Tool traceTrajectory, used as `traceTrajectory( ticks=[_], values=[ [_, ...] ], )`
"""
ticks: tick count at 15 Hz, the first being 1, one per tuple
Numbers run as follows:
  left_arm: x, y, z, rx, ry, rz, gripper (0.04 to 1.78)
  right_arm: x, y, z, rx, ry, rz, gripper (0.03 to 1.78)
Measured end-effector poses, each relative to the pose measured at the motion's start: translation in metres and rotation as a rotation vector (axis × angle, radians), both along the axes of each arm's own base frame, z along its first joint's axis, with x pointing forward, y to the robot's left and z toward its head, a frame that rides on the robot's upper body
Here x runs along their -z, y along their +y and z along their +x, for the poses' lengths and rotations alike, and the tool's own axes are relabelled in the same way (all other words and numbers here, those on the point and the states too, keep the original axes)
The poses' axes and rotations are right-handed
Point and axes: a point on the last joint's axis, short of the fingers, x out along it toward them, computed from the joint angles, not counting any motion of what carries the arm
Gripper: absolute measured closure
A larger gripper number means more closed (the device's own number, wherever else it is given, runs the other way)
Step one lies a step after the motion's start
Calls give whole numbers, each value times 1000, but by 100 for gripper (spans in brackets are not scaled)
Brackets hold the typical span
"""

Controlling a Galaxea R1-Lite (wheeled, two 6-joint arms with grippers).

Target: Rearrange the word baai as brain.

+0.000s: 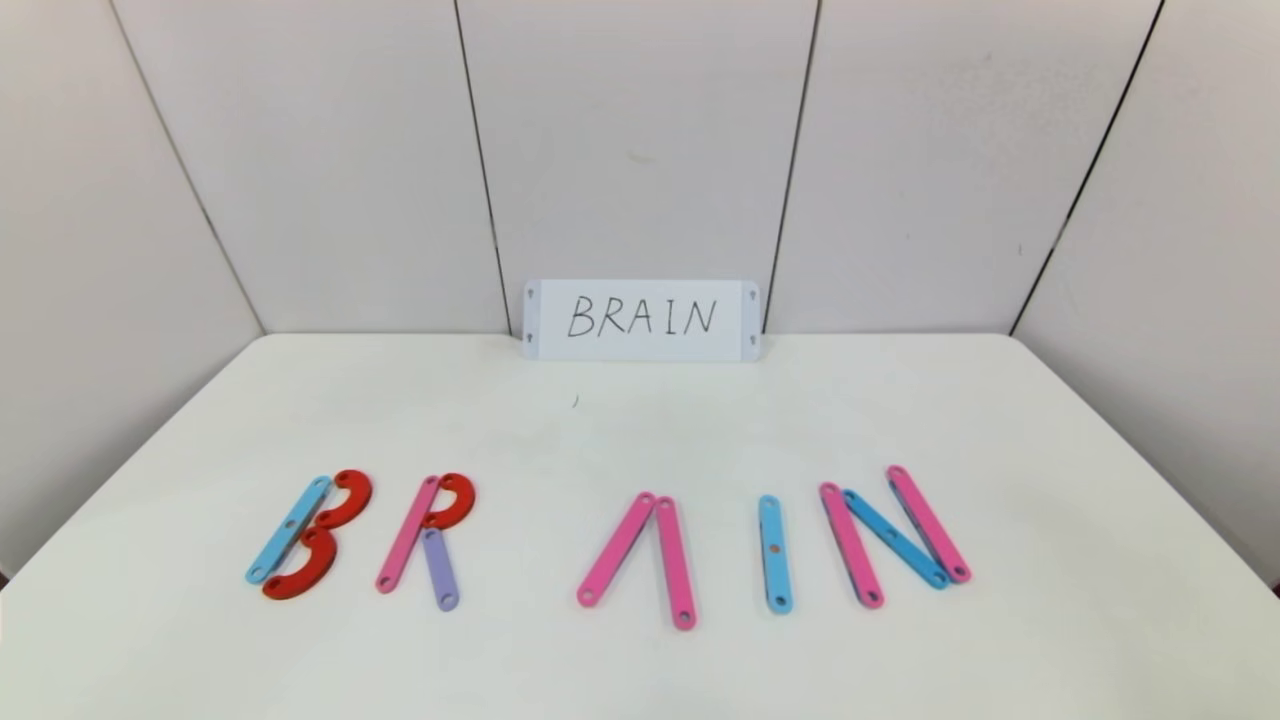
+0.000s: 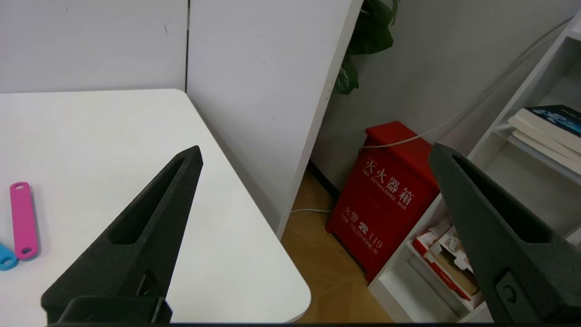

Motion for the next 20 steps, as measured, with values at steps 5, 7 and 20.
traceTrajectory(
  ticks=[5,7,20],
  values=[
    [17,-14,-26,-1,-10,8,9,-20,1,-11,-5,-46,-12,7],
    [24,-17,-34,7,-25,35,9,-26,0,-13,-29,-47,-12,7],
    [59,-18,-72,23,-104,81,9,5,-2,-62,-86,-172,-11,7]
  ],
)
